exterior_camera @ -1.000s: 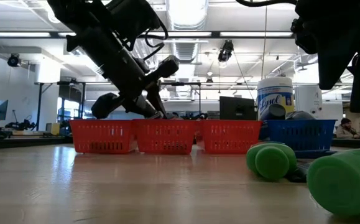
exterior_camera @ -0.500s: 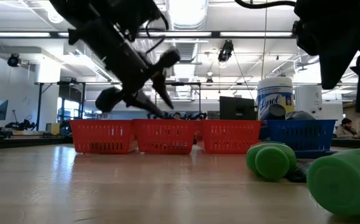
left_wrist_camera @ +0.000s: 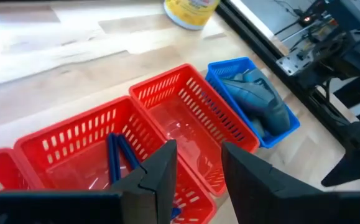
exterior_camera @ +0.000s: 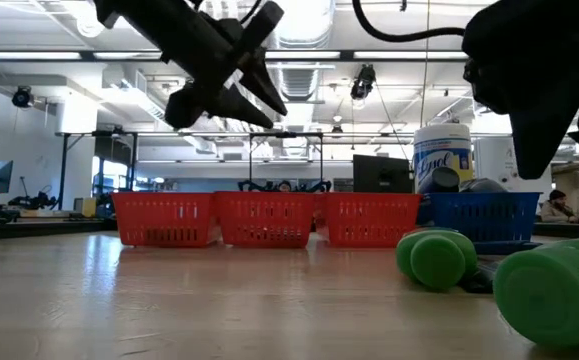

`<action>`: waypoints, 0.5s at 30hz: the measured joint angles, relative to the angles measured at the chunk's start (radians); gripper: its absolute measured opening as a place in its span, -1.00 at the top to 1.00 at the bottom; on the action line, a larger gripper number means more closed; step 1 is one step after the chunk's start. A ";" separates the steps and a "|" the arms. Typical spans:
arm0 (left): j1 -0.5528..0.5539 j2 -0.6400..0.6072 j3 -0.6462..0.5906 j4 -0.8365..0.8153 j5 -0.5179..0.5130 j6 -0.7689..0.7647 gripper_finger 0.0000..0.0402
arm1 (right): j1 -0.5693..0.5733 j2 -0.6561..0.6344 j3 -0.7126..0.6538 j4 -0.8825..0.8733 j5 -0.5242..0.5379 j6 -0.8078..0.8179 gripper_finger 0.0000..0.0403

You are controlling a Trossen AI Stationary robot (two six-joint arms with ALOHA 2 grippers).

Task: Pick & Place Travel size toiletries
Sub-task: Put the blue razor into the middle red bin

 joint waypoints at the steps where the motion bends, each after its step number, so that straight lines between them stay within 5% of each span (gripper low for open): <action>1: -0.002 -0.007 0.000 -0.004 0.004 0.008 0.35 | 0.000 0.003 0.000 0.011 0.000 0.000 -0.83; 9: -0.037 -0.063 -0.002 -0.035 0.025 0.085 0.35 | -0.018 0.095 0.005 0.117 0.003 0.008 -0.82; 15: -0.053 -0.083 -0.002 -0.072 0.025 0.109 0.36 | -0.025 0.139 0.007 0.105 0.003 0.020 -0.59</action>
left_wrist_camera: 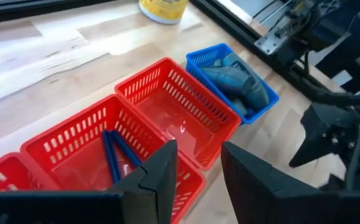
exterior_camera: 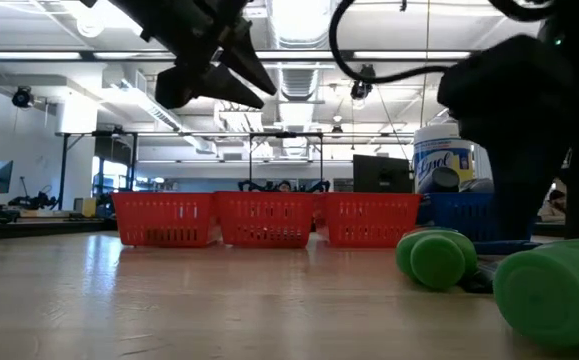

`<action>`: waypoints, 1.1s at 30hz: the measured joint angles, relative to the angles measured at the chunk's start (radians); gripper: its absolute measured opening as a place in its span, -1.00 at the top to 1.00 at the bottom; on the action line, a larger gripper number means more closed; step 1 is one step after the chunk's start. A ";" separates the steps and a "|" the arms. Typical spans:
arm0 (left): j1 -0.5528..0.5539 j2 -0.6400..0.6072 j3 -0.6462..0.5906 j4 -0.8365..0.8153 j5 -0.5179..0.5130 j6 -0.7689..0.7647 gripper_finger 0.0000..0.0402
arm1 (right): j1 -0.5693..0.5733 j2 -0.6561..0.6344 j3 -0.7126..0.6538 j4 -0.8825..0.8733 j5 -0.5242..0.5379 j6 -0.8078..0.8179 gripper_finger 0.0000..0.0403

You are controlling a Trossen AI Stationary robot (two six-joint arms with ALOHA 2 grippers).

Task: Pick & Place Travel size toiletries
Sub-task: Put the blue razor into the middle red bin

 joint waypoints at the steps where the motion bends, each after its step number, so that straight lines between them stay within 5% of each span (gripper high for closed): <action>1: -0.001 -0.001 0.000 0.001 0.000 0.003 0.36 | -0.001 0.007 0.001 0.003 -0.001 0.007 -0.53; 26: -0.005 -0.007 0.000 -0.023 0.000 0.068 0.36 | 0.018 0.071 0.021 -0.030 -0.008 0.055 0.73; 33: -0.017 -0.009 0.000 -0.022 0.059 0.140 0.36 | 0.030 0.025 0.042 -0.034 -0.022 -0.048 0.86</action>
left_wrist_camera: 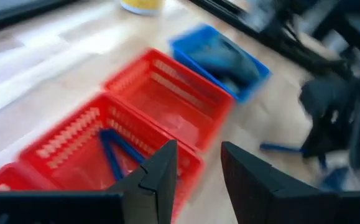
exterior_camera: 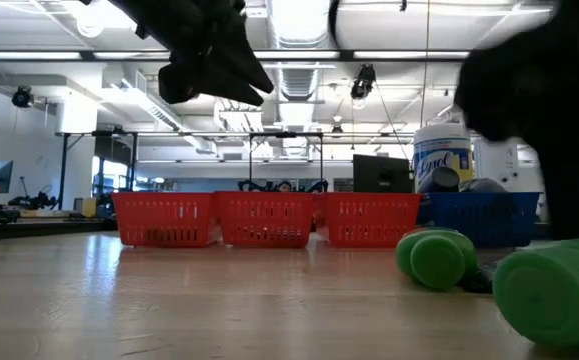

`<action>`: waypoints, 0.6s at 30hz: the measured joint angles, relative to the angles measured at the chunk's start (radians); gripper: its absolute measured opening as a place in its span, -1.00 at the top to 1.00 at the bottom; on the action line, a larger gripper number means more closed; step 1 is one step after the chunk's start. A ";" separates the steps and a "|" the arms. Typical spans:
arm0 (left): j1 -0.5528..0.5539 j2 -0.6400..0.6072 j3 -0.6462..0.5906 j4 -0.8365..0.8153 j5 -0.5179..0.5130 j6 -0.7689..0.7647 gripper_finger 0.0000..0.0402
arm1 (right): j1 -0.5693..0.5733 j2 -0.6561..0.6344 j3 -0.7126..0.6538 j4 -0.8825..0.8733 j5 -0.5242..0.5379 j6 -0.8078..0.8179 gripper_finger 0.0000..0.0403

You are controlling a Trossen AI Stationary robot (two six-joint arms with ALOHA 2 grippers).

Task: Pick & Place Travel size toiletries
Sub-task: Put the blue razor into the middle red bin

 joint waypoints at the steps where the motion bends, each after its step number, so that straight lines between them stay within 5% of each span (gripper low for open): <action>1: -0.003 0.000 0.000 0.001 0.042 0.040 0.36 | 0.002 -0.023 0.004 0.000 0.010 -0.033 0.86; 6: -0.030 0.000 0.000 0.006 0.242 0.275 0.36 | -0.010 -0.133 0.024 -0.006 0.072 -0.181 0.84; 12: -0.054 0.000 0.000 0.096 0.253 0.528 0.36 | -0.055 -0.258 0.029 0.054 -0.048 -0.366 0.84; 18: -0.080 0.041 0.009 0.314 0.254 0.869 0.34 | -0.163 -0.308 0.027 0.088 -0.173 -0.372 0.84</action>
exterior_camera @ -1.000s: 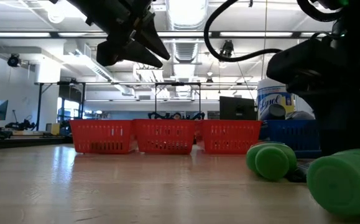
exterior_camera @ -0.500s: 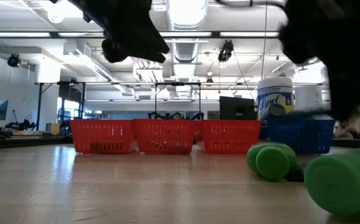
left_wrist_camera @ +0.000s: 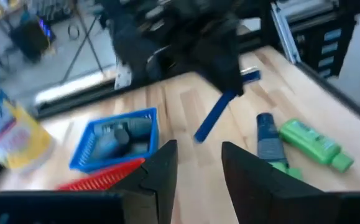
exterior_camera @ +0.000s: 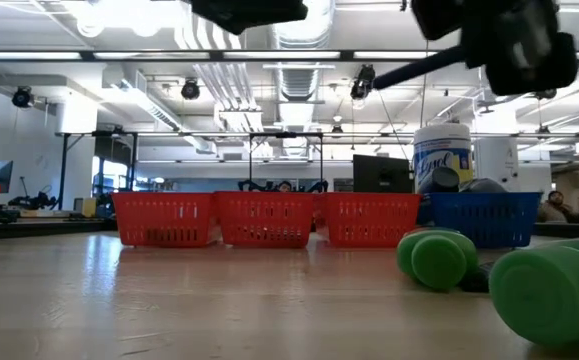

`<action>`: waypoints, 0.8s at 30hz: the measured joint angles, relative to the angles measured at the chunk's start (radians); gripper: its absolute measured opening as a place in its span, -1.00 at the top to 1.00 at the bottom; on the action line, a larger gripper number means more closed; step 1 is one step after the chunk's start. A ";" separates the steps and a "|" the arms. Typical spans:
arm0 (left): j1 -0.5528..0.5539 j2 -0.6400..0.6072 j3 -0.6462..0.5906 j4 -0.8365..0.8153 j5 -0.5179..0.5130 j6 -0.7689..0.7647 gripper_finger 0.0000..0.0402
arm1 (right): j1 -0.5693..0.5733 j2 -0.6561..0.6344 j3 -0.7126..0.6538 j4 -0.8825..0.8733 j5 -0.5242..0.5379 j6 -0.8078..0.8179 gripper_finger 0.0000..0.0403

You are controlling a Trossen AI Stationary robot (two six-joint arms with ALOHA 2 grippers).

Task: Pick & Place Travel size toiletries
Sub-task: Put the blue razor into the middle red bin

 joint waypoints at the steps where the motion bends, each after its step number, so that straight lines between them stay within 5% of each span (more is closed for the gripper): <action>1: -0.003 0.012 0.014 -0.007 -0.001 0.030 0.33 | -0.020 0.000 0.000 0.001 -0.010 0.013 0.84; 14: -0.014 0.229 0.239 -0.168 -0.210 0.195 -0.05 | -0.139 0.004 0.041 0.024 -0.075 0.010 0.83; 24: -0.009 0.345 0.343 -0.202 -0.114 0.295 -0.05 | -0.138 0.005 0.039 0.024 -0.097 -0.004 0.83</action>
